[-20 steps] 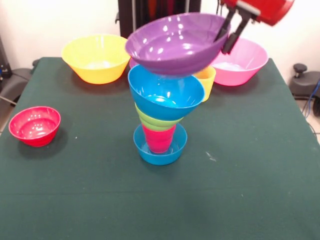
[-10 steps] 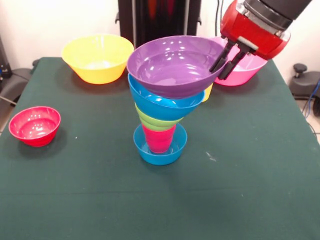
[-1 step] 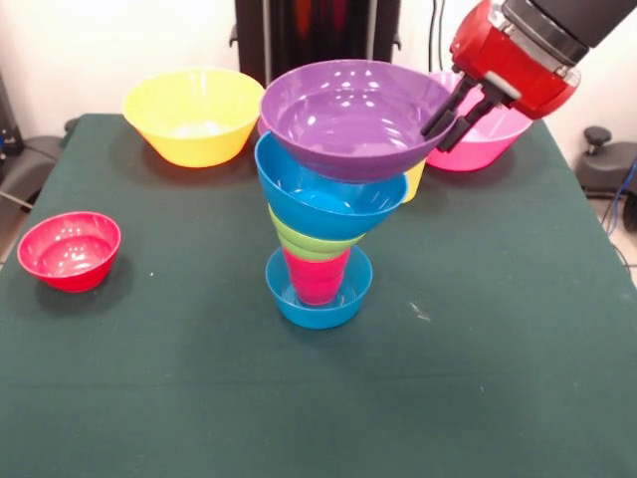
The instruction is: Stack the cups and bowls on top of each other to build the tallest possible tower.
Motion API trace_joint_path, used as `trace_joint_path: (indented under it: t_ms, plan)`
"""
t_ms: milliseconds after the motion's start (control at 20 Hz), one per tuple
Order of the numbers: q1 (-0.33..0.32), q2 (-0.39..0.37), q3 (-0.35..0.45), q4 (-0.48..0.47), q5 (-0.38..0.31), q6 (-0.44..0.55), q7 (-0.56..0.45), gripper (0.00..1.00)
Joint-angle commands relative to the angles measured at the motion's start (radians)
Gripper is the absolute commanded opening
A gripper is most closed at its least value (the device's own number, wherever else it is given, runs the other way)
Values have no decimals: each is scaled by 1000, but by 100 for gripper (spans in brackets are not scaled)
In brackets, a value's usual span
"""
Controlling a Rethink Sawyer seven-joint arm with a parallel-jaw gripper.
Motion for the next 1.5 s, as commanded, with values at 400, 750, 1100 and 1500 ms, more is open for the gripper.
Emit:
trace_joint_path:
  t_ms: [400, 750, 1100, 1500]
  plan:
    - [9, 11, -23, 50, -56, -53, 104, 0]
    - [4, 0, -19, 115, -40, -149, 120, 0]
    - [-3, -4, -1, 144, 6, -176, 132, 0]
    - [-16, -14, 38, 160, 57, -179, 118, 0]
